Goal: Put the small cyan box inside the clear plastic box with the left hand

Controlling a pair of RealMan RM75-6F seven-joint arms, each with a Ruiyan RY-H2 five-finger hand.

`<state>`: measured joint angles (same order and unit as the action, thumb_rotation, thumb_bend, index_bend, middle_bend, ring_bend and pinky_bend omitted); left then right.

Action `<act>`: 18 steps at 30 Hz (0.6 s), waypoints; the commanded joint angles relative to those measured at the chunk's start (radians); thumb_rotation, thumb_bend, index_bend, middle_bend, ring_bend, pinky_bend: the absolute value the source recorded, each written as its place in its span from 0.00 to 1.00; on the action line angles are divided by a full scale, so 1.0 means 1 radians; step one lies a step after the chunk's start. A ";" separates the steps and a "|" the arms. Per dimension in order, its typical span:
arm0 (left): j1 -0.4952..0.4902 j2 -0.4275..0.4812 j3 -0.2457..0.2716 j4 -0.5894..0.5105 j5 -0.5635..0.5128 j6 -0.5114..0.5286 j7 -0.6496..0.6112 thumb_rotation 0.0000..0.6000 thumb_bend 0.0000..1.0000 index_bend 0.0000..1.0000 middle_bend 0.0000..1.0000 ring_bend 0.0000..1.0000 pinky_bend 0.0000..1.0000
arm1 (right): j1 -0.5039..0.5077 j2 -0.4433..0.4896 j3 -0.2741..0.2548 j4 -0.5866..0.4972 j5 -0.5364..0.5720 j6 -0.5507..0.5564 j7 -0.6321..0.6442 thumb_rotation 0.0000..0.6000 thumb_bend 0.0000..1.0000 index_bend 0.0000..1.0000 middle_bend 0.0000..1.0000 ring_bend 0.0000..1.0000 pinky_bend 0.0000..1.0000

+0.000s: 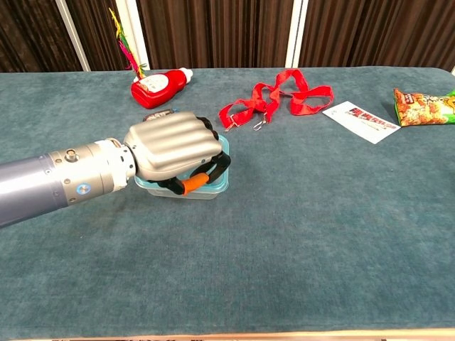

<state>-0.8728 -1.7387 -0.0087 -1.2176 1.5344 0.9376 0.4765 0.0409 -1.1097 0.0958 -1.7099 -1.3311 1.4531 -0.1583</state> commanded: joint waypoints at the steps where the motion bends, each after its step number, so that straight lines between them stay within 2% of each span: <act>1: 0.002 -0.002 -0.001 0.003 0.001 0.002 0.000 1.00 0.54 0.55 0.52 0.34 0.26 | 0.000 0.000 0.000 0.000 0.000 0.000 0.000 1.00 0.31 0.04 0.04 0.04 0.00; 18: 0.008 -0.024 0.004 0.034 0.024 0.012 0.024 1.00 0.54 0.55 0.52 0.34 0.26 | 0.000 0.001 0.000 -0.001 -0.001 0.001 0.001 1.00 0.31 0.04 0.04 0.04 0.00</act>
<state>-0.8654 -1.7620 -0.0051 -1.1841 1.5574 0.9489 0.4995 0.0404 -1.1089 0.0957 -1.7110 -1.3320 1.4543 -0.1573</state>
